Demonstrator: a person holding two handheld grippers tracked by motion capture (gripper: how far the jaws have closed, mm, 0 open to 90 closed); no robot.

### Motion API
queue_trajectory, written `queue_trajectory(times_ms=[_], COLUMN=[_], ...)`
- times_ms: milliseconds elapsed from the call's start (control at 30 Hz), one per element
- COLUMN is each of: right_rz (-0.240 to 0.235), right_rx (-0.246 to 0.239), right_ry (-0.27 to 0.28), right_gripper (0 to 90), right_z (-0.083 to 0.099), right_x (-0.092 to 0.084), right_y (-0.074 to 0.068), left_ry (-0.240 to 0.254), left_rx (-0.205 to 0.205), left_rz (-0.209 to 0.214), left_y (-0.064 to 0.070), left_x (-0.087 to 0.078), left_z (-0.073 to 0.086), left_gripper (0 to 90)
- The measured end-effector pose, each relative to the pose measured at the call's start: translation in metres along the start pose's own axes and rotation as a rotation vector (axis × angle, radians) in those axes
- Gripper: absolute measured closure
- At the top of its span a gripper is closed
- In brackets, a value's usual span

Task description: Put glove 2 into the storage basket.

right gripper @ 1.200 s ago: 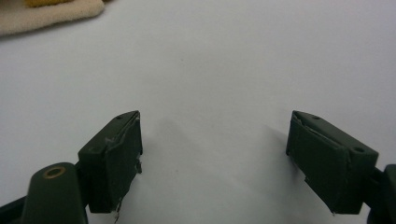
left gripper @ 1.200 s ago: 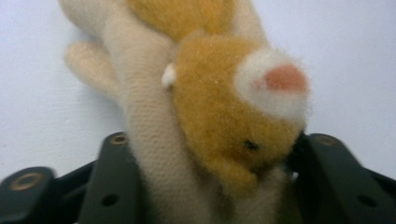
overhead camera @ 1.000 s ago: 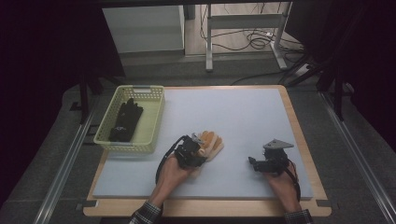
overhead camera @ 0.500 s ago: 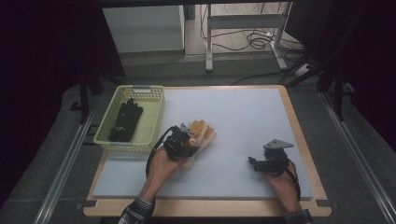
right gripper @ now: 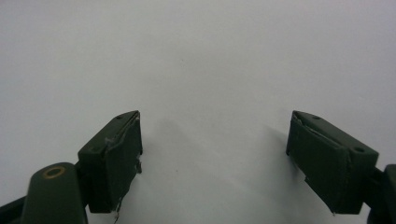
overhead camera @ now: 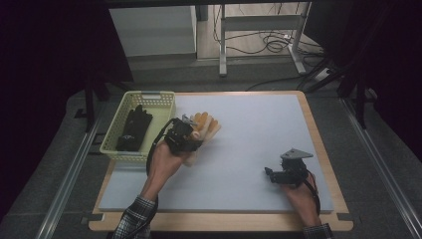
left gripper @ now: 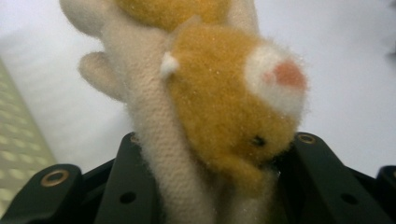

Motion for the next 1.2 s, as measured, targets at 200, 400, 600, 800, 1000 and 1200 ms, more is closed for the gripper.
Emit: queue_trajectory(times_ms=[200, 400, 600, 800, 1000, 1200], right_rz=[0.0, 0.0, 0.001, 0.001, 0.001, 0.0], right_rx=[-0.001, -0.001, 0.0, 0.0, 0.0, 0.0], right_ry=[0.0, 0.0, 0.002, 0.003, 0.003, 0.003], right_gripper=[18.1, 18.1, 18.2, 18.1, 18.2, 18.2], right_z=[0.0, 0.0, 0.0, 0.0, 0.0, 0.0], right_x=[0.0, 0.0, 0.0, 0.0, 0.0, 0.0], right_y=[0.0, 0.0, 0.0, 0.0, 0.0, 0.0], left_ry=[0.015, 0.018, 0.022, 0.024, 0.022, 0.008], left_rx=[-0.01, -0.003, -0.004, -0.014, -0.024, -0.041], left_rz=[-0.024, -0.053, -0.073, -0.104, -0.155, -0.209], left_y=[-0.016, -0.029, -0.042, -0.059, -0.082, -0.108], left_x=[-0.009, -0.017, -0.023, -0.032, -0.04, -0.048], left_z=[-0.011, -0.02, -0.024, -0.026, -0.028, -0.024], left_gripper=[60.7, 60.5, 60.3, 60.1, 59.9, 59.7])
Point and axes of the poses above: each handheld gripper's, and its own axes: x roughly forward along the jaws, z roughly out of its underside, y roughly to its right, the point moved 10 cm from there along x, roughly forward along the jaws, and after that the axes turned 15 degrees about y, right-handed, at the moved point
